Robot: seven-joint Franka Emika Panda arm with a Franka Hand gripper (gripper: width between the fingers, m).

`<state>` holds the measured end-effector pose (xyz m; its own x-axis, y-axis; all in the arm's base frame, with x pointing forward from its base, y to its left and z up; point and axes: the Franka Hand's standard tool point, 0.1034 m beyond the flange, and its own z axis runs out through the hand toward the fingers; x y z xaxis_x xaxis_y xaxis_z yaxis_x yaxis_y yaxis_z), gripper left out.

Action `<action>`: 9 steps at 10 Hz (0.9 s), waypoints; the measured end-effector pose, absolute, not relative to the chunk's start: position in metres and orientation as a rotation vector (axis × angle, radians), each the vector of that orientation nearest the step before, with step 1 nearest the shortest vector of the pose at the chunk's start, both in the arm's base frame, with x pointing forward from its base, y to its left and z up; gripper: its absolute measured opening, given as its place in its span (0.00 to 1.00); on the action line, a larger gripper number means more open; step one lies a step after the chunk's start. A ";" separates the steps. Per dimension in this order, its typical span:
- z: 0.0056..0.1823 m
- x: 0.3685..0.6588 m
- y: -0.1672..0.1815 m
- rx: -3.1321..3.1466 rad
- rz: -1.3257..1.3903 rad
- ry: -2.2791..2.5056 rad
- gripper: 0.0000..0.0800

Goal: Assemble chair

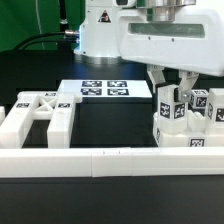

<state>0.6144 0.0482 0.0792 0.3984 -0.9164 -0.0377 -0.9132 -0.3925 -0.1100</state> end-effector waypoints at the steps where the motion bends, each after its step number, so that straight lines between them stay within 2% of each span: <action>1: 0.079 0.615 0.049 -2.438 -0.033 1.795 0.36; 5: 0.079 0.614 0.049 -2.162 0.009 2.116 0.36; 6: 0.079 0.614 0.049 -2.161 0.009 2.118 0.42; 7: 0.079 0.614 0.049 -2.187 0.008 2.091 0.42; 8: 0.079 0.614 0.048 -2.266 0.006 2.006 0.66; 9: 0.080 0.613 0.051 -2.295 0.042 1.989 0.66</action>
Offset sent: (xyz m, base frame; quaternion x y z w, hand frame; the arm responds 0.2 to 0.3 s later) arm 0.0000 0.0013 0.0002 -0.0281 -0.0128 0.2132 0.9765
